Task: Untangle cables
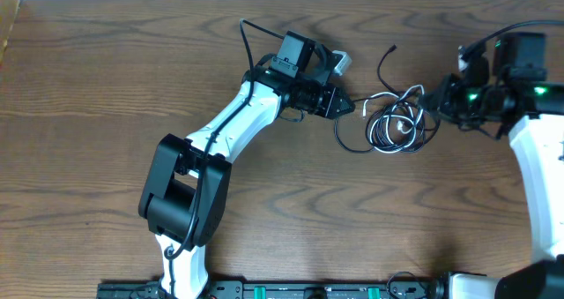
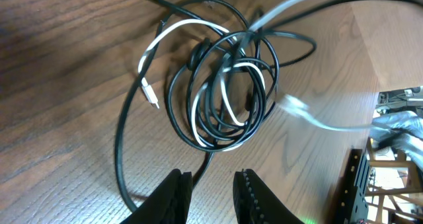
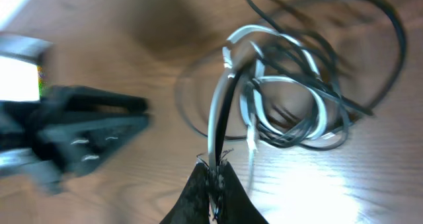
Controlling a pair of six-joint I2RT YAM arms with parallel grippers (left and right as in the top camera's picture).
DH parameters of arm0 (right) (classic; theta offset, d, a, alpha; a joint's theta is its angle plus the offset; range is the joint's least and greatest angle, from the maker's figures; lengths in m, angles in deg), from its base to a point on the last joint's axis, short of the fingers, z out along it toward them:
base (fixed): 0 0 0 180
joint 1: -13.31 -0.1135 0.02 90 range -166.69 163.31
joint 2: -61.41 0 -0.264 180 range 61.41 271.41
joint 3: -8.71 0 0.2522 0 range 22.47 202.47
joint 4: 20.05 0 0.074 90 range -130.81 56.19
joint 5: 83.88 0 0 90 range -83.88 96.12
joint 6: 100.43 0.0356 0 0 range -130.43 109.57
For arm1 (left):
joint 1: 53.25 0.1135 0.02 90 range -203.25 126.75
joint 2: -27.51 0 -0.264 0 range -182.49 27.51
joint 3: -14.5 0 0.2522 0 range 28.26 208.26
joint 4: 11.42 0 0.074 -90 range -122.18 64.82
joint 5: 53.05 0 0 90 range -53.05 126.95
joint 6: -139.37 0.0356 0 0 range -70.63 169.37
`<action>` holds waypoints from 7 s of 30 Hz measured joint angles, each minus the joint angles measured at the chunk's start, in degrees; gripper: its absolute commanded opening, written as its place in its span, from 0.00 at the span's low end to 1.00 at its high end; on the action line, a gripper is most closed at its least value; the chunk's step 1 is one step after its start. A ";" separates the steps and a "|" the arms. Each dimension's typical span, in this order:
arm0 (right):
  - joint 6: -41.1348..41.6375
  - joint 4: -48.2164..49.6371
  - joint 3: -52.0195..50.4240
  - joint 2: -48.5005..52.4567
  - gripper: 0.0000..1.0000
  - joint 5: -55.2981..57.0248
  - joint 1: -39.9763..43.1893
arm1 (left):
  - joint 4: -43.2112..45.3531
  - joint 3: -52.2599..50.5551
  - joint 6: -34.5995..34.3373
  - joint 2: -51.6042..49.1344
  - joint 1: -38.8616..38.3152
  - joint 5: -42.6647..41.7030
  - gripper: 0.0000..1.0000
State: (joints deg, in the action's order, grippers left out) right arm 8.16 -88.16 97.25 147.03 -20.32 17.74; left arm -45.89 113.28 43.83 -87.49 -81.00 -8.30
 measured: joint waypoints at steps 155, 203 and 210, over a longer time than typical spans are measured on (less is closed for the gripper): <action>3.30 23.98 -3.50 4.17 0.19 5.38 -5.42 | -18.43 -0.44 -7.98 24.79 -0.52 -1.46 0.08; -11.23 11.34 -3.52 15.41 0.52 1.53 -25.51 | -35.41 -0.44 -23.08 4.37 -0.52 33.29 0.07; -6.73 9.49 -3.52 15.41 0.50 2.67 -25.51 | -34.69 -0.44 -22.03 -1.92 -0.52 31.30 0.07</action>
State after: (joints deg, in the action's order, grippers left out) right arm 1.43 -78.67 93.74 162.44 -17.65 -7.77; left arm -80.58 112.84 21.79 -89.42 -81.53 23.00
